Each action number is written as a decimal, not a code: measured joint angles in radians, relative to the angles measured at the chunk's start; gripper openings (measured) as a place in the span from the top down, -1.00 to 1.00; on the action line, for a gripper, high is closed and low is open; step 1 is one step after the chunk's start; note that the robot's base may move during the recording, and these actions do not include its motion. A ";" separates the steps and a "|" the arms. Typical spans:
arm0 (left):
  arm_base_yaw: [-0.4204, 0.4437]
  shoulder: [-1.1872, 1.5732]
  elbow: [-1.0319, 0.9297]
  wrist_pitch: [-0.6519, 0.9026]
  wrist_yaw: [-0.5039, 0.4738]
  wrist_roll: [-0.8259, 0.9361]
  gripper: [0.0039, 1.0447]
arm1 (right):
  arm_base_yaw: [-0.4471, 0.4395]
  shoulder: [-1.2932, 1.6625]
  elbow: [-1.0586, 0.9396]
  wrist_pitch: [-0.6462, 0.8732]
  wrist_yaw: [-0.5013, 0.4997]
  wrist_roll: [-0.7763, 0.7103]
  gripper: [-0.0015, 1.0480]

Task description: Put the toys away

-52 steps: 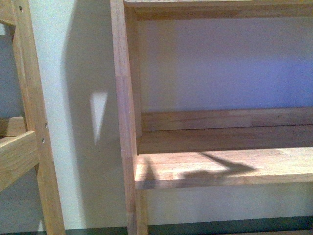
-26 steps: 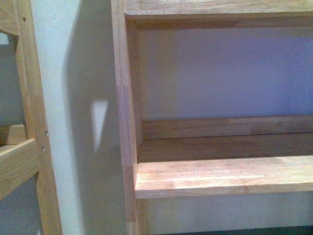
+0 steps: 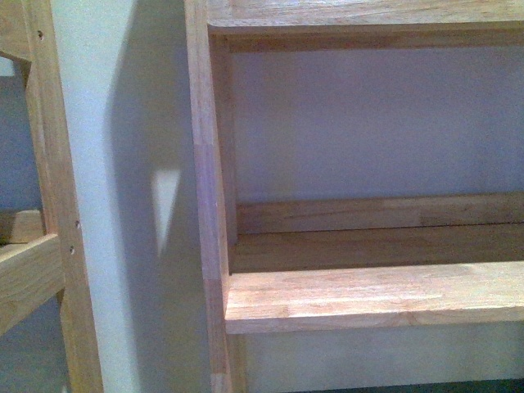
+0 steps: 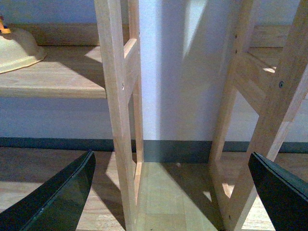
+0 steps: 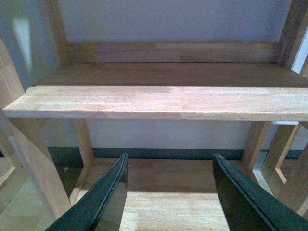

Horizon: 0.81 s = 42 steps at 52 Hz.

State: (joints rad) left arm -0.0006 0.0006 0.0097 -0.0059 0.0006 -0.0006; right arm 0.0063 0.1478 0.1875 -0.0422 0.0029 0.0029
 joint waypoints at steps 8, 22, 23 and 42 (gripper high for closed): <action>0.000 0.000 0.000 0.000 -0.001 0.000 -0.89 | -0.002 -0.031 -0.051 0.014 0.000 0.000 0.55; 0.000 0.000 0.000 0.000 -0.001 0.000 -0.89 | -0.002 -0.066 -0.100 0.026 -0.001 -0.001 0.93; 0.000 0.000 0.000 0.000 -0.001 0.000 -0.89 | -0.002 -0.069 -0.102 0.027 -0.001 -0.001 0.93; 0.000 0.000 0.000 0.000 -0.001 0.000 -0.89 | -0.003 -0.116 -0.154 0.037 -0.001 -0.001 0.93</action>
State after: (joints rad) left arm -0.0006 0.0006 0.0097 -0.0059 -0.0002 -0.0006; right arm 0.0032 0.0322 0.0334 -0.0048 0.0021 0.0021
